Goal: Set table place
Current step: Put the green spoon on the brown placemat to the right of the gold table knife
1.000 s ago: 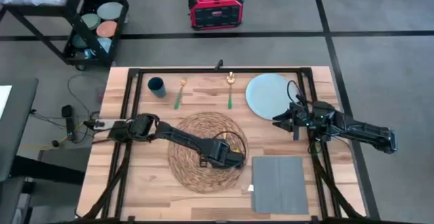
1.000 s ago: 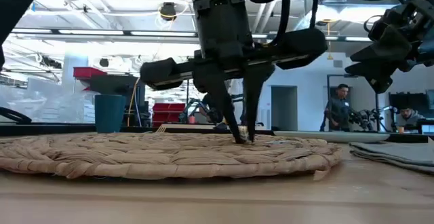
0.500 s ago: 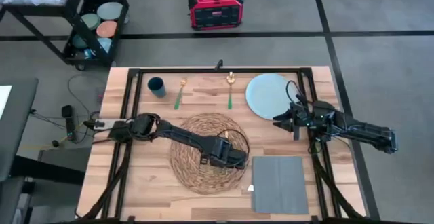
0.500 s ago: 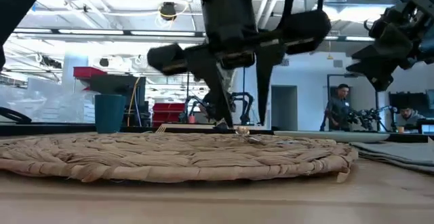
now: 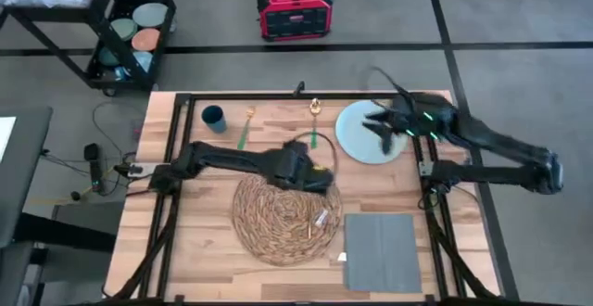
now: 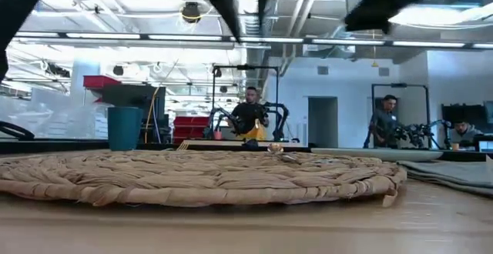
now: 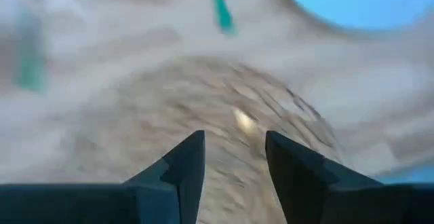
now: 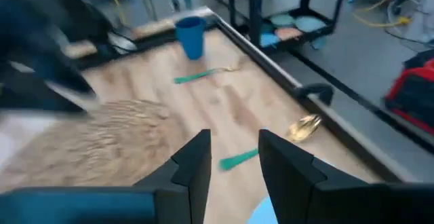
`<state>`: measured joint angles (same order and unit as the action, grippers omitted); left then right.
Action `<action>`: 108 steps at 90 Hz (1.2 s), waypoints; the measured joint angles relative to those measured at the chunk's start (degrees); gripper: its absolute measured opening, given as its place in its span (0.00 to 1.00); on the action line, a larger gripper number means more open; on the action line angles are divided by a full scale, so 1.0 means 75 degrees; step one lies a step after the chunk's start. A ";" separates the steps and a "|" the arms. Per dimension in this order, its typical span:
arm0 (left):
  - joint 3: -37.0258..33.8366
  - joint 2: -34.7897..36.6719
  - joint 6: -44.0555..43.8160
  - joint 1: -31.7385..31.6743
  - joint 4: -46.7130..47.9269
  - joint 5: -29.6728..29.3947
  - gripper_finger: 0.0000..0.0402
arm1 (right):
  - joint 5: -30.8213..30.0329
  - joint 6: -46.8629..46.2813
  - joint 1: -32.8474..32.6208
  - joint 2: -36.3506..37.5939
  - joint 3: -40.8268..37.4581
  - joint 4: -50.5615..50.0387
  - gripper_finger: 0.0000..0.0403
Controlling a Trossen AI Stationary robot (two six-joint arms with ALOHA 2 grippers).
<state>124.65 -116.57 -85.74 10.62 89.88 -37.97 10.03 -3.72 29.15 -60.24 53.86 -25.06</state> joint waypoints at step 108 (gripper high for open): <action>-0.8228 0.9803 -0.0742 0.3391 -0.1744 -0.3059 0.34 | -0.0581 -0.1851 0.0473 -0.8035 0.7079 -0.5252 0.22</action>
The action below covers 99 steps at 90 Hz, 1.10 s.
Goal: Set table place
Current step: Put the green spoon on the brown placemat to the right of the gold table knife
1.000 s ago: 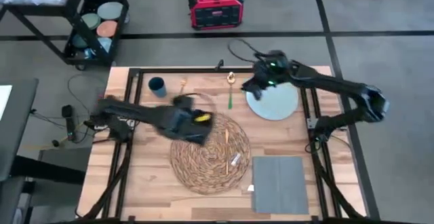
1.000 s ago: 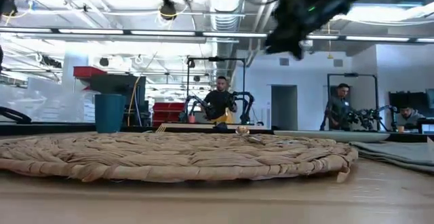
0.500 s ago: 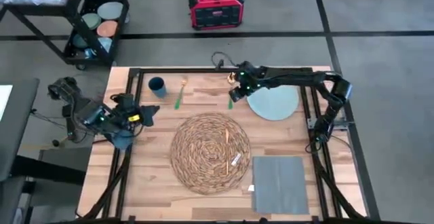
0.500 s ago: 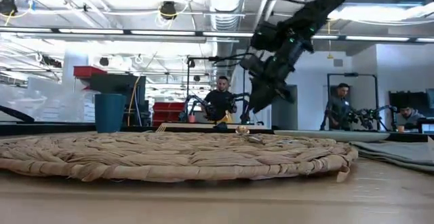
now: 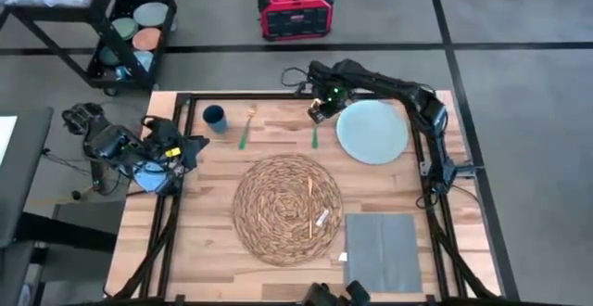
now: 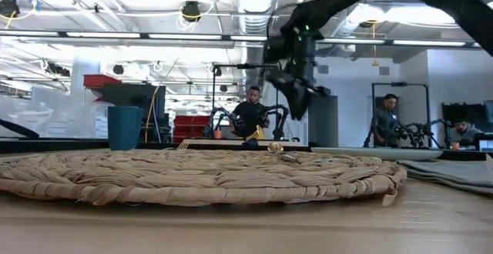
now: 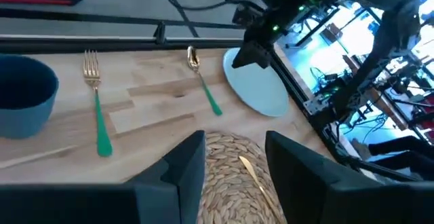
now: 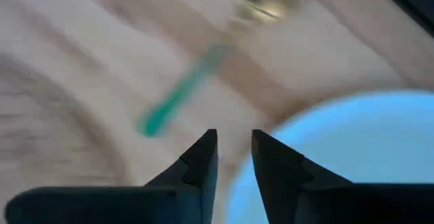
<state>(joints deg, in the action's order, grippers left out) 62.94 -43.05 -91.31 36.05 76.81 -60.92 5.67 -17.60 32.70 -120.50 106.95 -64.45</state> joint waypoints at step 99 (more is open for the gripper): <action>0.0000 -0.0004 0.0164 -0.0006 -0.0044 0.0019 0.34 | 0.1962 -0.3438 0.0350 -0.0855 -0.0170 0.1100 0.38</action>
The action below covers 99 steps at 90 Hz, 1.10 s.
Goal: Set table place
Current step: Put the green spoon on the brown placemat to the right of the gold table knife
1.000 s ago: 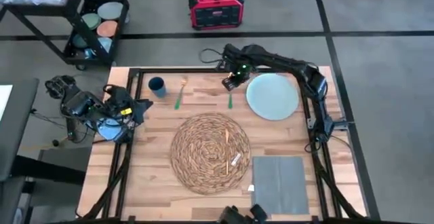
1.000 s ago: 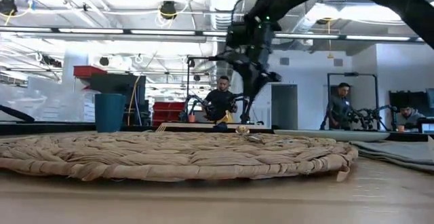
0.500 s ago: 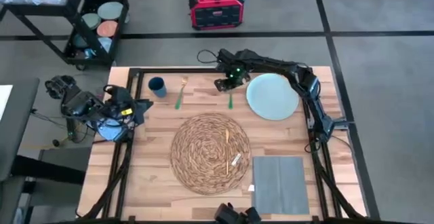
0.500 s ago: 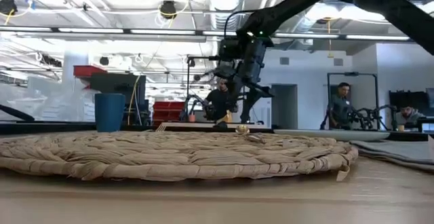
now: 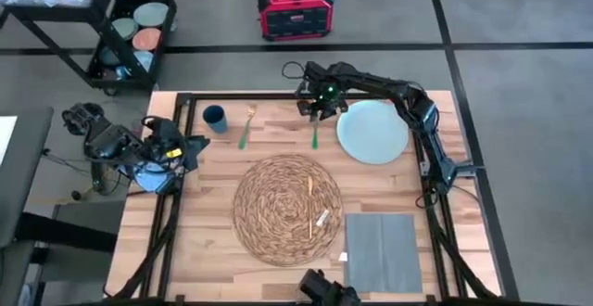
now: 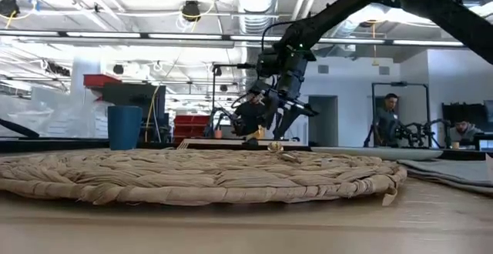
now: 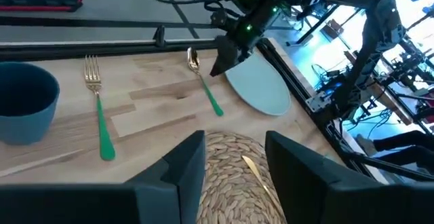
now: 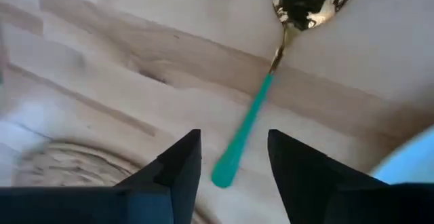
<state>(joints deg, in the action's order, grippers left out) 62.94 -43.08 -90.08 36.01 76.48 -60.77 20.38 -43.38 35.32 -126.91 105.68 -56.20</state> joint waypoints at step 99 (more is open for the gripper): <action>-0.1563 -0.4248 0.3799 -0.6632 -1.0916 0.7131 0.12 | -0.1414 0.4861 0.0134 0.3691 -0.0045 -0.3777 0.28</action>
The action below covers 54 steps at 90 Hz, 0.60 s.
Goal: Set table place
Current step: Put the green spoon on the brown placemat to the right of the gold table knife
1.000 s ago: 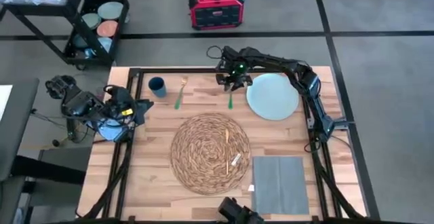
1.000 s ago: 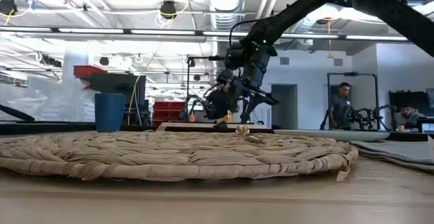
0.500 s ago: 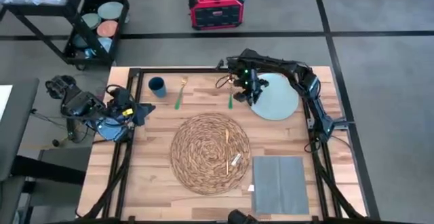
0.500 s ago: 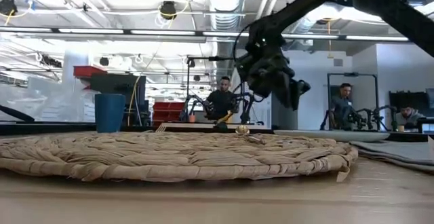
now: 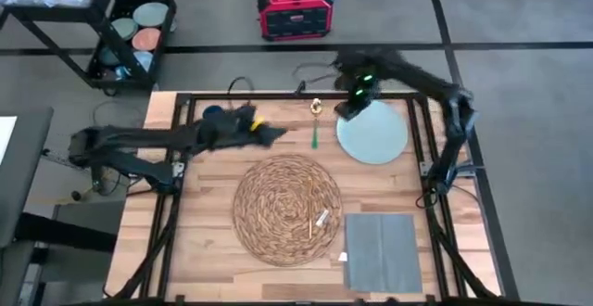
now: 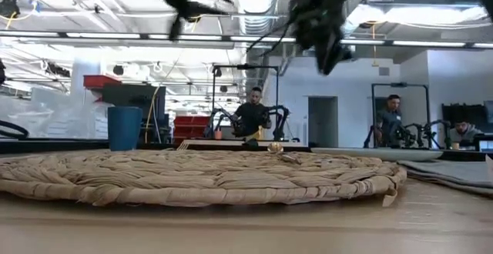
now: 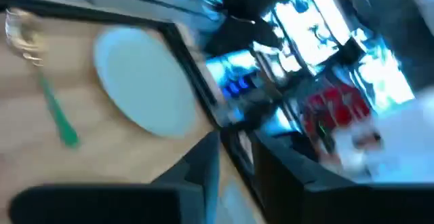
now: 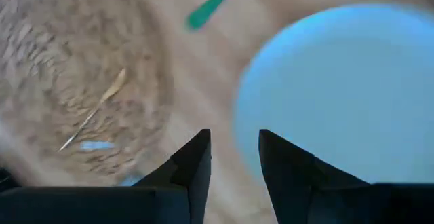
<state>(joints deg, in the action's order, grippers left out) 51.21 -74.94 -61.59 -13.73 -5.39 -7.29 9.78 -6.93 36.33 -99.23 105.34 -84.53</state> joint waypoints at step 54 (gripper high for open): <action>0.9638 -0.7105 0.1996 -0.0807 0.8353 0.1481 0.06 | -0.0921 0.2166 0.2149 0.4119 -0.2168 0.0190 0.28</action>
<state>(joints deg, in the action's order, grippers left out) 123.50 -128.23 -46.62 -19.78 57.26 3.82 2.87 9.32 52.45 -68.34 89.08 -83.11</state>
